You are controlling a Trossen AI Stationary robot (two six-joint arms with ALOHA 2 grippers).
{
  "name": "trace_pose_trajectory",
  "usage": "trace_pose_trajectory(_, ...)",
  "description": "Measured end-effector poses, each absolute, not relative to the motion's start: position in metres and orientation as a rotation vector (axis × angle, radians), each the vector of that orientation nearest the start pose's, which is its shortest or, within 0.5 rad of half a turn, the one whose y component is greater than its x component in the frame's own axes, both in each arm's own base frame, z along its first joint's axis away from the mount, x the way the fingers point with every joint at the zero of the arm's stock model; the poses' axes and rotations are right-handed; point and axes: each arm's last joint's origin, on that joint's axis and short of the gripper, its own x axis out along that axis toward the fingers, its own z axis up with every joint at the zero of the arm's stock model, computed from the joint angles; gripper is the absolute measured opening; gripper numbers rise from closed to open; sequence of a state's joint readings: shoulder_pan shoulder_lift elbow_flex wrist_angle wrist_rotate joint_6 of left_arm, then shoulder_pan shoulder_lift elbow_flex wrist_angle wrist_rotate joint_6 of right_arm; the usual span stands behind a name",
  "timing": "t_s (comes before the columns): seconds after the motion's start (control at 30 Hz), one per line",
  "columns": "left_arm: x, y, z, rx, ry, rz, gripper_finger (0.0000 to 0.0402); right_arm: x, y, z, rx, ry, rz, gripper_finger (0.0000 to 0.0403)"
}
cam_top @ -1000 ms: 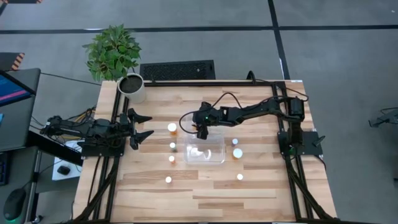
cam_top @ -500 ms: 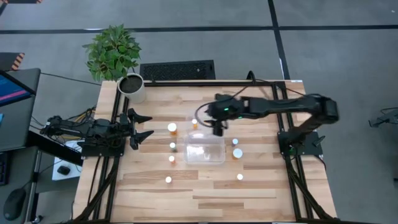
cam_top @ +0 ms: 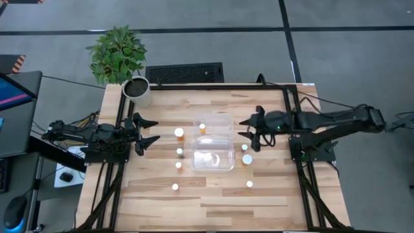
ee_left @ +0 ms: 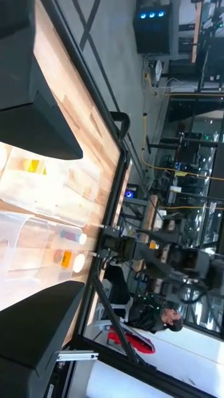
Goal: Pick and place medicine bottles into bin by pill shape (circle, oval)
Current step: Put the orange capsule bottle into the bottom transparent bin
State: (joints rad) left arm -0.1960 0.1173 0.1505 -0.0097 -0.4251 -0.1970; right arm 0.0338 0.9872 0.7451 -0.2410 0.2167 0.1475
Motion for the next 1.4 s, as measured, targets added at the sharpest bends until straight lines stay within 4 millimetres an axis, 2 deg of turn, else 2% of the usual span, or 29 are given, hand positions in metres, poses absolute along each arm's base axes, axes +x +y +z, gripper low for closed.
trace_pose_trajectory(0.1, 0.095, -0.007, 0.205, -0.203, -0.045, 0.226, 0.0330, 0.225, 0.001, 0.266, 0.086, 0.395, -0.222, 0.0217)
trace_pose_trajectory(0.2, 0.095, -0.007, 0.205, -0.203, -0.046, 0.226, 0.0330, 0.245, -0.001, 0.260, 0.057, 0.427, -0.230, 0.0217)
trace_pose_trajectory(0.47, 0.095, -0.007, 0.205, -0.204, -0.047, 0.226, 0.0330, 0.323, -0.012, 0.277, -0.083, 0.524, -0.183, 0.0221)
trace_pose_trajectory(0.73, 0.095, -0.007, 0.205, -0.204, -0.052, 0.226, 0.0330, 0.397, -0.023, 0.284, -0.183, 0.622, -0.057, 0.0286)
trace_pose_trajectory(0.93, 0.095, -0.007, 0.205, -0.152, -0.047, 0.228, 0.0330, 0.440, -0.031, 0.274, -0.195, 0.699, -0.006, 0.0329)
trace_pose_trajectory(1.17, 0.095, -0.007, 0.205, -0.131, -0.044, 0.233, 0.0330, 0.480, -0.038, 0.257, -0.201, 0.723, 0.035, 0.0332)
trace_pose_trajectory(1.4, 0.095, -0.007, 0.205, -0.096, -0.039, 0.230, 0.0330, 0.506, -0.049, 0.244, -0.167, 0.720, 0.073, 0.0328)
